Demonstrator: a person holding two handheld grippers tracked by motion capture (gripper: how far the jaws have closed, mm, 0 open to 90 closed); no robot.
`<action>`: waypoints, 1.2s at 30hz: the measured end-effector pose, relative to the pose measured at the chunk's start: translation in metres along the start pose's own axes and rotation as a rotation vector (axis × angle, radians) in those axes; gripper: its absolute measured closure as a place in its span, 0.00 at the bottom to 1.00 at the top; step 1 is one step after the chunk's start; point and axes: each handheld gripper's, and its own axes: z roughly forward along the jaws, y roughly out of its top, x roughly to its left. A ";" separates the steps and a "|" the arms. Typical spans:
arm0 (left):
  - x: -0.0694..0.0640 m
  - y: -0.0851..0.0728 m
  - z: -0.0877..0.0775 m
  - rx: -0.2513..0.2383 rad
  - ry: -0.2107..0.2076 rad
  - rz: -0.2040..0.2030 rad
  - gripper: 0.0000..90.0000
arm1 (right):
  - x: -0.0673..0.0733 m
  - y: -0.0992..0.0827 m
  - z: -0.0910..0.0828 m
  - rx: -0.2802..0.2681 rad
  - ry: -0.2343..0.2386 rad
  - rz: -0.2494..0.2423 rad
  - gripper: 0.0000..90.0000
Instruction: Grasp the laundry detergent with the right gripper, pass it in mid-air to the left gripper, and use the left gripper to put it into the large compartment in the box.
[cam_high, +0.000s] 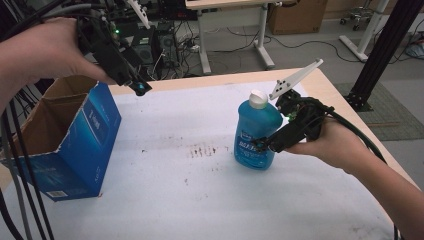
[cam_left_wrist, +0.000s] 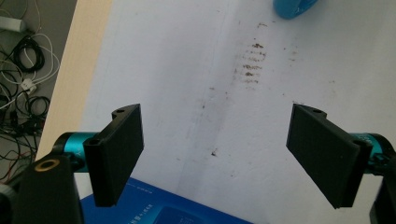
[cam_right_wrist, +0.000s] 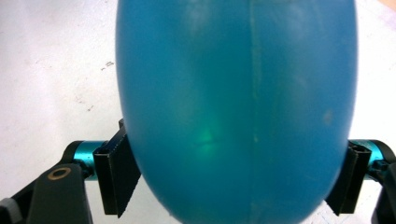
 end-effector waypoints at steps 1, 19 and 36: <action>0.000 0.000 0.000 -0.002 0.000 -0.002 0.21 | 0.000 0.000 0.000 -0.003 -0.001 -0.001 0.22; 0.000 0.000 0.000 0.000 -0.001 0.000 0.21 | 0.001 -0.002 0.002 -0.023 0.003 -0.004 0.31; 0.000 0.000 0.000 0.004 -0.002 0.003 0.21 | 0.001 -0.003 0.006 -0.021 0.020 -0.009 0.37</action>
